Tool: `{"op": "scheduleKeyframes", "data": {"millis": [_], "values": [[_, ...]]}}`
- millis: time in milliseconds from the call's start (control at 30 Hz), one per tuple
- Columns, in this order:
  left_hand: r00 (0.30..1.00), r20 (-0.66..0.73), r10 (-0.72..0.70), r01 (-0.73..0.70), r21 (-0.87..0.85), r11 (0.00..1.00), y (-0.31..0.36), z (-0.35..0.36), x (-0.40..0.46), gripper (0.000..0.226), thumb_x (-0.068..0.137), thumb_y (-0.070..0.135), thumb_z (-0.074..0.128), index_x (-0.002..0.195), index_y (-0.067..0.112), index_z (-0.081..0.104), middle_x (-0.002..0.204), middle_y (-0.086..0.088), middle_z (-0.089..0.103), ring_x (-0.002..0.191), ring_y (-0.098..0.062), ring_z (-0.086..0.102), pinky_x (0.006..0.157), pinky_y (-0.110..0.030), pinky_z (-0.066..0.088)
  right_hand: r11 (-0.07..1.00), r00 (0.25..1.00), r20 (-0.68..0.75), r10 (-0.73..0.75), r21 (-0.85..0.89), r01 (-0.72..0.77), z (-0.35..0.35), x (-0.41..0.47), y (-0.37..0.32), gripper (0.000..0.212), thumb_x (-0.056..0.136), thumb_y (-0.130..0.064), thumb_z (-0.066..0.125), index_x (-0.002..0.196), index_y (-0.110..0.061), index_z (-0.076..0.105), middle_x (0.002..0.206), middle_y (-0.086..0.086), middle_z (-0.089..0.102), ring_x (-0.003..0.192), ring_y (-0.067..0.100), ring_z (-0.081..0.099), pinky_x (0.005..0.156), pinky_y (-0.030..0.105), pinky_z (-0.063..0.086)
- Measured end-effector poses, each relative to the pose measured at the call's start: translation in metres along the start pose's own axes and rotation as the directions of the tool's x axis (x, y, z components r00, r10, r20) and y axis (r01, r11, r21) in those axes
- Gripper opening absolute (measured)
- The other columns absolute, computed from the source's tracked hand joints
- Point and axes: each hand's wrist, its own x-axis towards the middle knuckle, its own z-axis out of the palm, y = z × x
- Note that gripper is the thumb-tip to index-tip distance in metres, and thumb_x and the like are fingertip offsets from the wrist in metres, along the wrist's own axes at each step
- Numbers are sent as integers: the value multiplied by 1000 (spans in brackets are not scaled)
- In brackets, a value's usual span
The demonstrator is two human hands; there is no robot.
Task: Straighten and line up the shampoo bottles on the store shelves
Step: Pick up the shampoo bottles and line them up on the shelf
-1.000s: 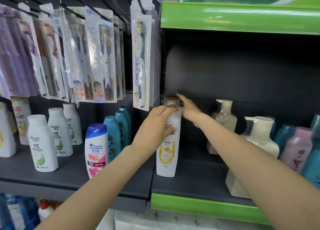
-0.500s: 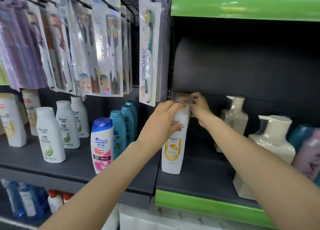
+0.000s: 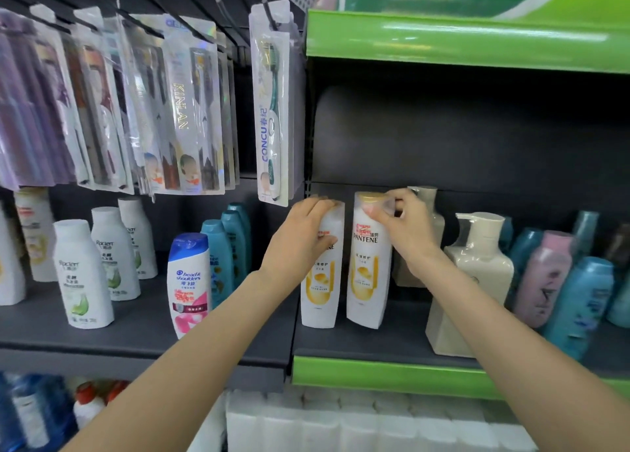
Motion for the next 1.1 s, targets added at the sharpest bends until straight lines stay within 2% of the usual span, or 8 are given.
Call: {"op": "scheduleKeyframes", "data": {"millis": [133,267,500,600,700,800,867,1100], "values": [[994,-103,28,-29,-9,1000,12,-1,-4,56,87,22,63,138,17,41,141,3,42,133,-12,32,106,-16,21,997,998,-8,-70,15,70,-15,-14,-26,30,84,-24,70,107,-15,52,94,-10,58,85,4,58,71,24,51],[988,-132,75,-85,-77,993,29,0,-25,50,88,27,61,135,19,45,134,3,46,122,-8,35,100,-16,30,987,998,14,54,150,-55,-30,-25,-37,34,84,-24,70,111,-10,54,104,3,65,93,18,65,70,34,56],[966,249,-75,143,-269,952,44,0,-47,80,73,54,69,138,35,28,120,12,53,103,-10,54,87,-39,50,929,974,66,216,293,-226,-41,-37,-34,31,84,-29,70,105,-7,65,98,8,71,91,24,70,73,47,59],[954,273,-126,179,-179,967,46,3,-58,89,64,54,74,135,31,25,113,9,55,97,-15,57,82,-39,51,891,963,89,256,364,-271,-42,-37,-35,32,86,-29,68,108,-6,65,97,8,71,88,22,70,67,43,59],[954,256,-155,215,-226,950,45,-1,-58,78,65,46,78,127,29,35,103,9,60,90,-14,61,79,-34,52,872,957,119,263,396,-289,-42,-40,-34,30,89,-28,64,110,-7,63,100,6,70,89,19,69,65,38,58],[929,322,-181,326,-486,811,45,-9,-58,54,68,30,80,109,38,47,96,17,62,84,1,61,73,-15,49,802,934,284,216,495,-335,-44,-45,-27,28,92,-22,59,116,-8,61,103,6,69,94,19,67,72,35,58],[909,386,-157,380,-615,691,45,-13,-58,45,71,25,80,101,41,51,96,14,64,81,3,62,72,-15,50,702,888,428,169,580,-413,-43,-51,-21,33,87,-23,59,117,-8,60,107,8,69,98,22,66,77,35,58],[862,500,-81,456,-697,554,38,-14,-65,44,74,18,76,111,31,57,101,9,66,86,-1,64,71,-14,50,679,821,565,85,570,-462,-44,-55,-15,49,68,-31,71,112,-10,64,107,11,69,97,24,68,75,35,57]]}}
